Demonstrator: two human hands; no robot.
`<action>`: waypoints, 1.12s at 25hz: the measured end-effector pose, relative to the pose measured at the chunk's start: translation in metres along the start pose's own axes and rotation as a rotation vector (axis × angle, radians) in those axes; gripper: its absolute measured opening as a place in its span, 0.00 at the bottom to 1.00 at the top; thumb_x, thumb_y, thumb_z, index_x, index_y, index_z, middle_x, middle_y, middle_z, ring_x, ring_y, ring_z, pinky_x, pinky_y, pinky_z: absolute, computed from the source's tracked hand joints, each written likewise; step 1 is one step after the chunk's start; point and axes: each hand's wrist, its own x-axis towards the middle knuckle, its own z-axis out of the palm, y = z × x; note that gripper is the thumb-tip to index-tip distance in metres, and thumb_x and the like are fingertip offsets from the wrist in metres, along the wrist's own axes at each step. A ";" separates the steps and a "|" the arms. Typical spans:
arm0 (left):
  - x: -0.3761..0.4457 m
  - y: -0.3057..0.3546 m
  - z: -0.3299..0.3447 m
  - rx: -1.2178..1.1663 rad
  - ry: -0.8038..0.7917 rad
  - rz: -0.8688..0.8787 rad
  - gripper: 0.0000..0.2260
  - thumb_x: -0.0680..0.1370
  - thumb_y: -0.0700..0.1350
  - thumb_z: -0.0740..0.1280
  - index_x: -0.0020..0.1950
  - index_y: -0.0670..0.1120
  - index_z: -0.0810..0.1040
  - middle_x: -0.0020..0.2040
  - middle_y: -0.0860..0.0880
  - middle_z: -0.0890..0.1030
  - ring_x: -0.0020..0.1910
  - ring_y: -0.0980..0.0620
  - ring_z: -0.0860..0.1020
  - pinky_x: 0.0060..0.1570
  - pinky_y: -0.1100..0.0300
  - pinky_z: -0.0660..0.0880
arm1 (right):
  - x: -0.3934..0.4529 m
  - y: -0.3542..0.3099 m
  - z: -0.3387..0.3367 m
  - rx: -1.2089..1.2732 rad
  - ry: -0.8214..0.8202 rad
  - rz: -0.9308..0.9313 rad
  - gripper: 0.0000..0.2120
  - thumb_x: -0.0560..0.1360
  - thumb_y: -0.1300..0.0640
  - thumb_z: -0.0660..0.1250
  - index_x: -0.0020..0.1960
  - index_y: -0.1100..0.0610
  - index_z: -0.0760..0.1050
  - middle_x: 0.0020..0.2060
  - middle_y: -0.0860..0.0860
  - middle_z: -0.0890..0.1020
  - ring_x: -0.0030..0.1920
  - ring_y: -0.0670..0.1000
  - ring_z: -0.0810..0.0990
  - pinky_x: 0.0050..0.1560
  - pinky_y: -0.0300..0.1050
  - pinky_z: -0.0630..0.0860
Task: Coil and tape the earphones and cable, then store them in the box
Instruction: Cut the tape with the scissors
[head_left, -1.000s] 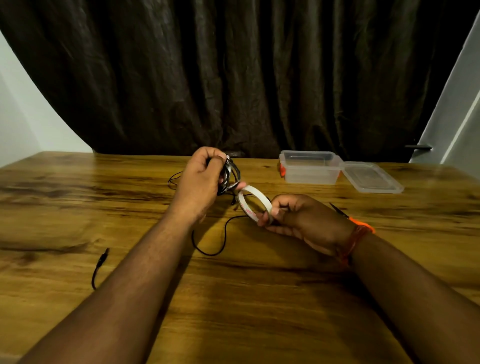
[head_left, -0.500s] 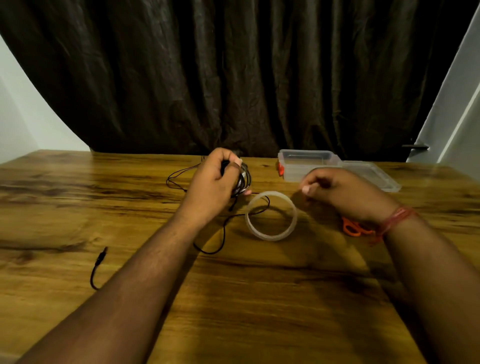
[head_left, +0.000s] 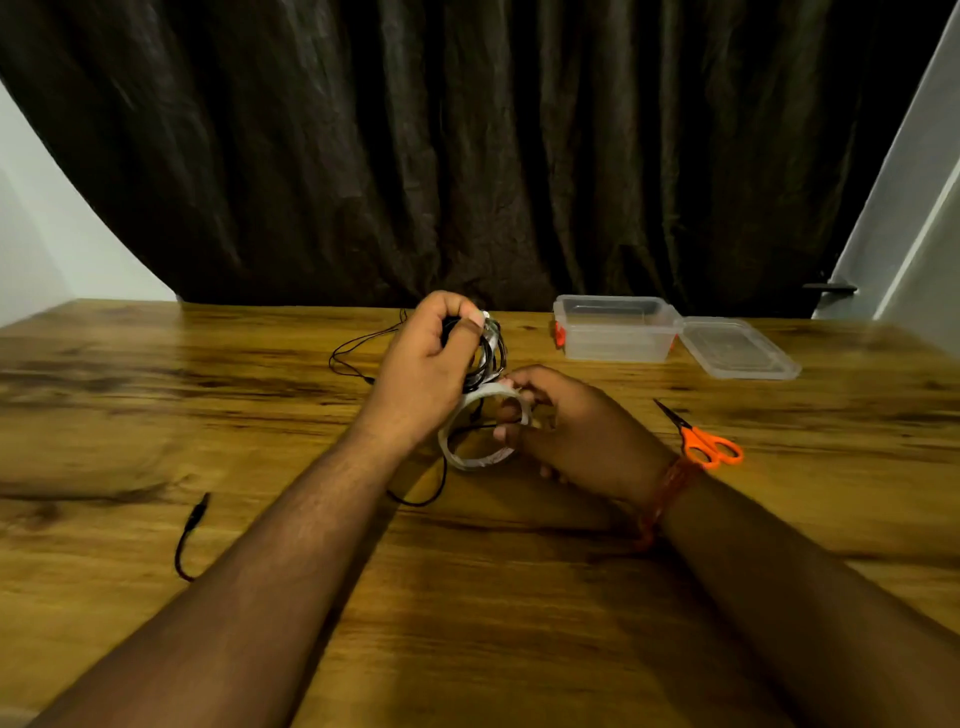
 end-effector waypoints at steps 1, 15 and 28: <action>-0.001 0.000 0.001 -0.029 -0.006 -0.015 0.09 0.82 0.41 0.61 0.44 0.53 0.73 0.37 0.55 0.73 0.32 0.62 0.72 0.33 0.64 0.72 | 0.001 0.000 0.002 0.024 0.023 0.007 0.12 0.75 0.57 0.70 0.58 0.51 0.76 0.43 0.48 0.82 0.28 0.44 0.77 0.25 0.34 0.70; 0.002 -0.005 -0.004 0.019 -0.014 0.065 0.06 0.79 0.49 0.62 0.45 0.59 0.73 0.41 0.55 0.76 0.44 0.49 0.82 0.40 0.54 0.78 | -0.003 -0.005 -0.003 0.141 0.087 0.066 0.11 0.70 0.59 0.75 0.47 0.61 0.76 0.34 0.58 0.84 0.30 0.56 0.84 0.30 0.47 0.81; 0.001 0.003 -0.003 0.107 -0.048 0.143 0.05 0.81 0.45 0.60 0.46 0.54 0.71 0.39 0.57 0.74 0.36 0.63 0.72 0.37 0.67 0.69 | -0.003 -0.006 0.000 0.201 -0.004 0.074 0.10 0.72 0.59 0.73 0.50 0.61 0.75 0.38 0.59 0.83 0.32 0.57 0.84 0.33 0.51 0.81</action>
